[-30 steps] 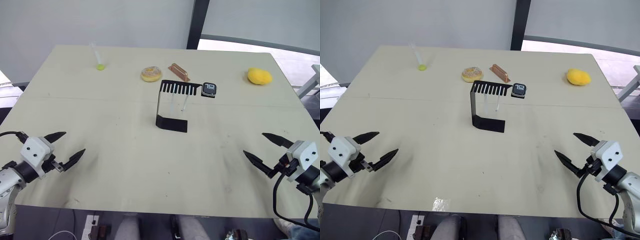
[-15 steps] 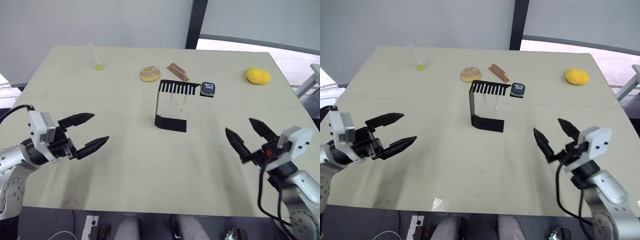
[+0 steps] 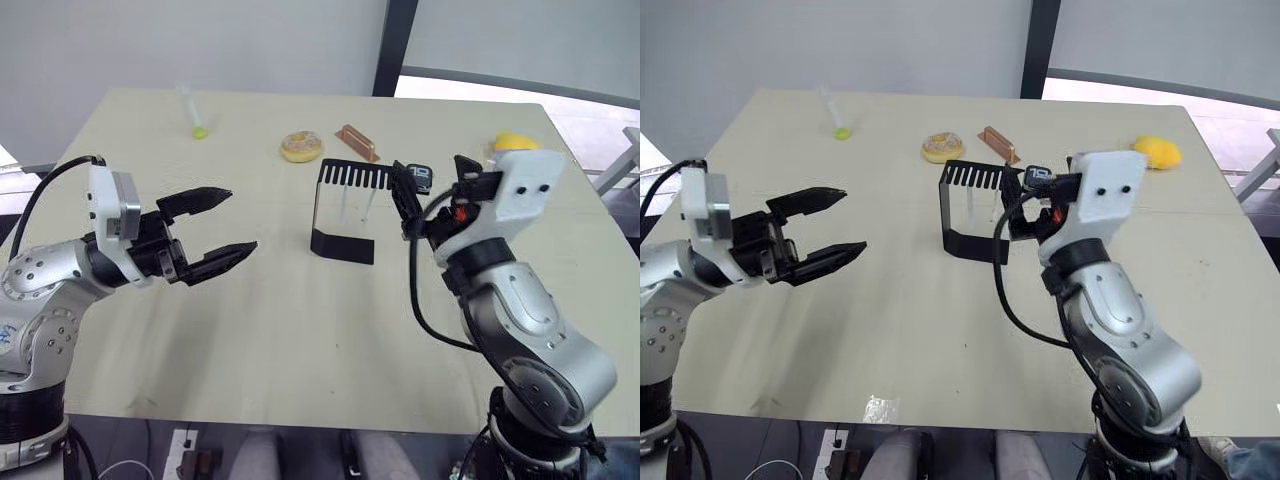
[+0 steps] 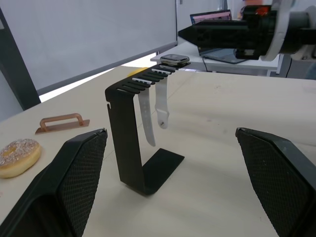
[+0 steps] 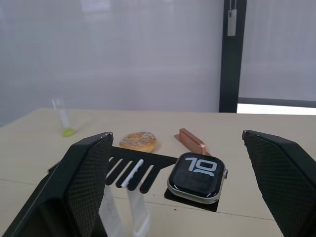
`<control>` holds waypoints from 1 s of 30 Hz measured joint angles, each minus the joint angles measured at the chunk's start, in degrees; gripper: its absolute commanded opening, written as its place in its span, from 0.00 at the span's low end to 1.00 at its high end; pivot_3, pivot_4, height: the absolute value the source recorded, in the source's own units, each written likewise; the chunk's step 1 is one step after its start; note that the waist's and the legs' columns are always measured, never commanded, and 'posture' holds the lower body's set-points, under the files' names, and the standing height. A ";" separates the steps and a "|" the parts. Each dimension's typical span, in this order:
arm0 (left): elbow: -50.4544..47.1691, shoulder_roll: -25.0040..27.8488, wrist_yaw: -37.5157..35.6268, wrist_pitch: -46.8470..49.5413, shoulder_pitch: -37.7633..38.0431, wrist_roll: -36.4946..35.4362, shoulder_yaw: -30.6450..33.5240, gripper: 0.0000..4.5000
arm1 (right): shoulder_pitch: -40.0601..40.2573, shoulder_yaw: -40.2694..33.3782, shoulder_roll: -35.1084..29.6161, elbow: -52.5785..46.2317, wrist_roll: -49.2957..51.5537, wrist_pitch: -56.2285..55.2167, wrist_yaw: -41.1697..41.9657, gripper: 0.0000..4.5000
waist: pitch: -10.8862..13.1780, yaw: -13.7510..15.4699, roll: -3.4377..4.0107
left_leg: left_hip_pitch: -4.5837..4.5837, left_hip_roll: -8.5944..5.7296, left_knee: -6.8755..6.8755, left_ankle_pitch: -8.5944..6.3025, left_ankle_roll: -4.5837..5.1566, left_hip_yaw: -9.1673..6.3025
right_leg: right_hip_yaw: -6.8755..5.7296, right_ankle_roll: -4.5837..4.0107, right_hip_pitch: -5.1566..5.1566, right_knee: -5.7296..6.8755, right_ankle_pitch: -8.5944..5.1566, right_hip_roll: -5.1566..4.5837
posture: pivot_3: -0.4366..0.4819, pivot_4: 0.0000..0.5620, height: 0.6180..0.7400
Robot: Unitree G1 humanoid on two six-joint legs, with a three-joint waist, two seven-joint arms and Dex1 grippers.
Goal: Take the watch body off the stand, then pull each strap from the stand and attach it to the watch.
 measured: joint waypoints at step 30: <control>2.82 -1.80 -1.19 0.24 -6.34 0.14 -2.01 1.00 | -6.84 0.81 8.25 10.33 -12.69 3.85 1.09 0.99 | 0.00 -0.28 0.00 | -0.73 -0.02 0.06 0.26 -0.07 0.15 | 0.14 0.00 -0.97 0.62 0.00 0.02 | 0.48 0.27 1.00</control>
